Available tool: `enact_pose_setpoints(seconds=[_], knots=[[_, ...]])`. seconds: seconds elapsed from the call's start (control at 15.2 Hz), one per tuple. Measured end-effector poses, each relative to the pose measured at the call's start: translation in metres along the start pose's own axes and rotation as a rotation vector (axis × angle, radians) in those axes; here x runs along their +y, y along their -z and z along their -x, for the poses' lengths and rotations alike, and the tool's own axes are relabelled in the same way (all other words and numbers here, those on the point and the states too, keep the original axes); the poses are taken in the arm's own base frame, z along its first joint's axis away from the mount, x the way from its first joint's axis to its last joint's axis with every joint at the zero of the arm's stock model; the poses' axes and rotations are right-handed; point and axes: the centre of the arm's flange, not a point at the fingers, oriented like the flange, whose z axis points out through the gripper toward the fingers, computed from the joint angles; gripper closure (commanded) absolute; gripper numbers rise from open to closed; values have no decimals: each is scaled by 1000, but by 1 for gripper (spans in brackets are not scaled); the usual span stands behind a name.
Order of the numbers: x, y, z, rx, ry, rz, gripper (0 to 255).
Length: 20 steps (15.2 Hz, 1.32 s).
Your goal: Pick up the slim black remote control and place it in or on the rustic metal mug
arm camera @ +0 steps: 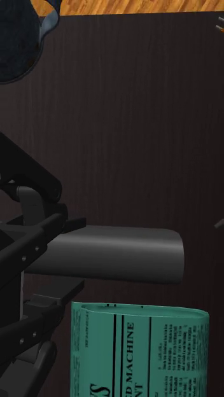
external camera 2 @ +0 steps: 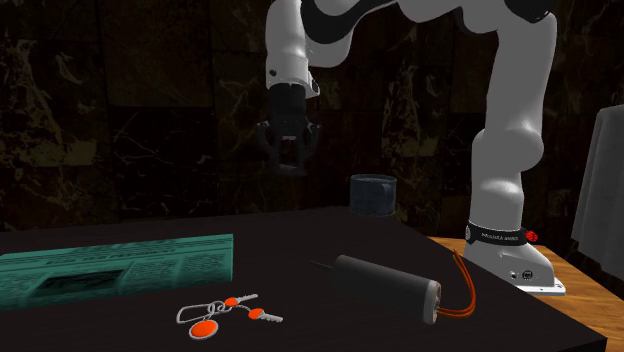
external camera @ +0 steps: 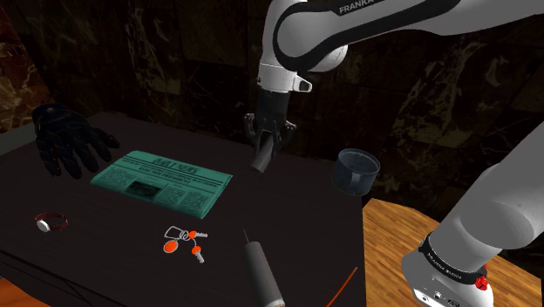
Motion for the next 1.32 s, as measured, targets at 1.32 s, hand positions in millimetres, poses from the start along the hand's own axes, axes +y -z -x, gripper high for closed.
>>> enact_pose_setpoints(seconds=[1.32], knots=[[181, 39, -73, 1, -2, 1, 255]])
